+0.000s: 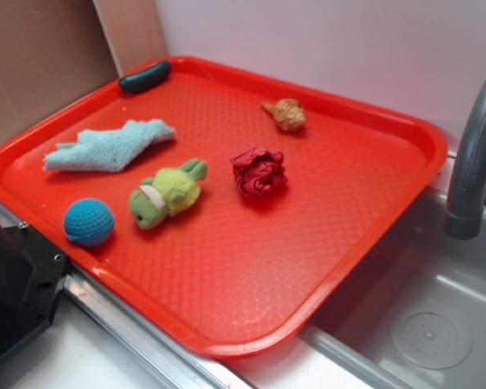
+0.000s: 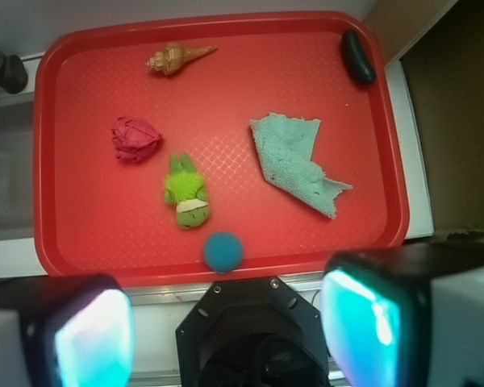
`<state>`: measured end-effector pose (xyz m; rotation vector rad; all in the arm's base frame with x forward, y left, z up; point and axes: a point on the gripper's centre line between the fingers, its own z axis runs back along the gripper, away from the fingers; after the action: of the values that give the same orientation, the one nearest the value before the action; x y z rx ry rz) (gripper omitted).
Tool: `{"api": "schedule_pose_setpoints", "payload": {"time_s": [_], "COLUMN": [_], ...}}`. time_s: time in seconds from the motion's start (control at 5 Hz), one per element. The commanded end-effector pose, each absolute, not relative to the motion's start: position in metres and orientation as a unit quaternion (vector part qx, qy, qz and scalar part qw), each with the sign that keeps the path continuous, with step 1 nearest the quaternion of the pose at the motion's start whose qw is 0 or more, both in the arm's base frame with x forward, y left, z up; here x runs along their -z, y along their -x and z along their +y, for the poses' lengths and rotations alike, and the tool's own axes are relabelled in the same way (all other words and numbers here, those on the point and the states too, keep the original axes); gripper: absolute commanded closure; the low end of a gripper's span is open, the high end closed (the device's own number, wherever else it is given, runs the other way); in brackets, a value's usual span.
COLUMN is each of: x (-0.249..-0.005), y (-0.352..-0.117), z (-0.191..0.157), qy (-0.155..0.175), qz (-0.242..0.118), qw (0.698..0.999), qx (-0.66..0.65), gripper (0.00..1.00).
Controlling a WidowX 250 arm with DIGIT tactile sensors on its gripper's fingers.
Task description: Grab the blue cloth.
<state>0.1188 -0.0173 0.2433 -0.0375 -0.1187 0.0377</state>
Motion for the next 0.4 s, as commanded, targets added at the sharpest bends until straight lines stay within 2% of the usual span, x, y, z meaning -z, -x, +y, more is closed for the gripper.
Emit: {"api": "schedule_pose_setpoints", "payload": {"time_s": [0.0, 0.2], "x": [-0.243, -0.193], "y": [-0.119, -0.138], "z": [-0.017, 0.033], "qy": [0.019, -0.027], "qz": [-0.059, -0.062], "qw": [0.998, 0.998], "qx": [-0.019, 0.007], "gripper": [0.0, 0.0]}}
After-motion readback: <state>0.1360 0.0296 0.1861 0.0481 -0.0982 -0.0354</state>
